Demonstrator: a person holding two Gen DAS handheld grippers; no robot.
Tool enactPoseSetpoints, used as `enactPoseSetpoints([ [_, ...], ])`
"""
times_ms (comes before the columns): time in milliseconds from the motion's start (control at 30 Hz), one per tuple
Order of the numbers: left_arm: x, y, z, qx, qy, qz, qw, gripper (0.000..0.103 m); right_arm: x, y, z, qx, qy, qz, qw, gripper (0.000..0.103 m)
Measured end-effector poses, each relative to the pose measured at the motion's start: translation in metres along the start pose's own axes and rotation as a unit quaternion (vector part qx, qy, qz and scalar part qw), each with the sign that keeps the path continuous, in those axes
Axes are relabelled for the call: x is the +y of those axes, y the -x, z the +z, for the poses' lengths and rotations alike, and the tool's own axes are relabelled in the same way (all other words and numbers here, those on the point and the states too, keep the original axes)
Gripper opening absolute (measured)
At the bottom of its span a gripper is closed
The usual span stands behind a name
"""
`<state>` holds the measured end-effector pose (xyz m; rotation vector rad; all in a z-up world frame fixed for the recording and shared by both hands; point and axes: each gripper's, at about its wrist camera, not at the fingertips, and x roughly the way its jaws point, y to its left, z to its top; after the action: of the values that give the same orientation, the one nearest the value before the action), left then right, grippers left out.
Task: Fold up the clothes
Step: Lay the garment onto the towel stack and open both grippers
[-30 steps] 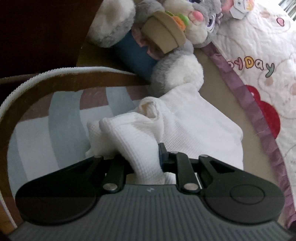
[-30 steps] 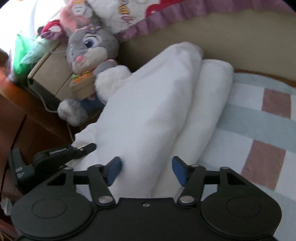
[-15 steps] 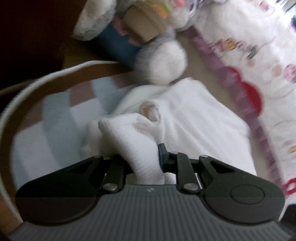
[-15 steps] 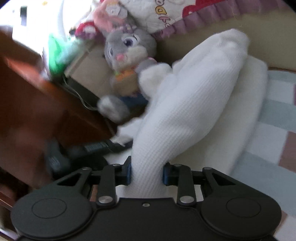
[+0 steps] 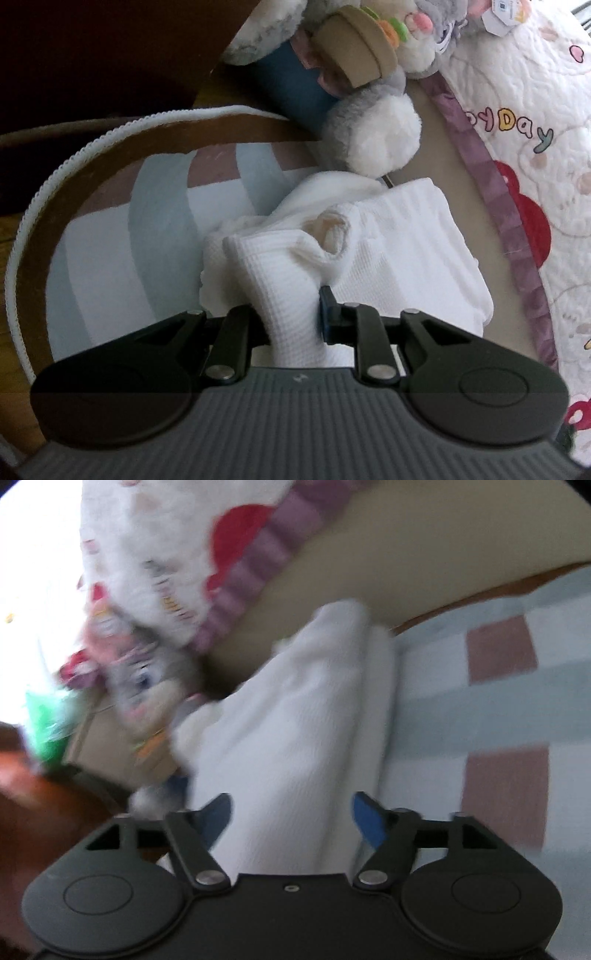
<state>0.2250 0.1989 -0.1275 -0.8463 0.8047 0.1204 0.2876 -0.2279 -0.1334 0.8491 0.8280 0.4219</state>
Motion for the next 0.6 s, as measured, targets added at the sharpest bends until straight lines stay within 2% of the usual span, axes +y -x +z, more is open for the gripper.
enactPoseSetpoints([
  [67, -0.003, -0.001, -0.001, -0.010, -0.012, 0.001, 0.9999, 0.016, -0.009, -0.026, 0.016, 0.003, -0.020, -0.023, 1.000, 0.084],
  [100, -0.007, 0.001, -0.003, -0.018, -0.026, 0.004, 0.9995, 0.013, -0.011, -0.036, 0.023, -0.001, -0.031, -0.004, 0.999, 0.077],
  [133, -0.010, 0.002, -0.005, -0.026, -0.040, 0.008, 0.9988, 0.011, -0.011, -0.045, 0.030, -0.006, -0.037, 0.016, 0.999, 0.026],
  [167, -0.014, 0.005, -0.008, -0.035, -0.056, 0.014, 0.9977, 0.011, 0.003, -0.045, 0.037, -0.019, -0.003, 0.030, 0.999, 0.020],
  [233, -0.029, 0.014, -0.014, -0.065, -0.097, 0.036, 0.9925, 0.010, 0.031, -0.045, 0.051, -0.043, 0.066, 0.059, 0.995, 0.020],
  [300, -0.043, 0.022, -0.020, -0.098, -0.133, 0.057, 0.9846, 0.011, 0.060, -0.036, 0.054, -0.058, 0.162, 0.075, 0.982, 0.018],
  [333, -0.045, 0.019, -0.020, -0.099, -0.134, 0.064, 0.9839, 0.012, 0.058, -0.042, 0.056, -0.053, 0.176, 0.042, 0.982, 0.018],
  [400, -0.037, 0.004, -0.018, -0.060, -0.106, 0.064, 0.9905, 0.018, 0.053, -0.053, 0.059, -0.041, 0.205, -0.024, 0.978, 0.022],
  [467, -0.022, -0.002, -0.016, -0.022, -0.056, 0.048, 0.9970, 0.020, 0.042, -0.065, 0.057, -0.017, 0.233, -0.098, 0.967, 0.042],
  [500, -0.015, 0.002, -0.015, -0.024, -0.036, 0.039, 0.9983, 0.020, 0.036, -0.070, 0.055, -0.005, 0.244, -0.132, 0.961, 0.048],
  [533, -0.012, 0.007, -0.012, -0.031, -0.025, 0.042, 0.9983, 0.020, 0.035, -0.060, 0.053, -0.020, 0.231, -0.130, 0.964, 0.055],
  [600, -0.011, 0.014, -0.007, -0.045, -0.024, 0.060, 0.9969, 0.020, 0.032, -0.041, 0.049, -0.051, 0.203, -0.125, 0.970, 0.059],
])
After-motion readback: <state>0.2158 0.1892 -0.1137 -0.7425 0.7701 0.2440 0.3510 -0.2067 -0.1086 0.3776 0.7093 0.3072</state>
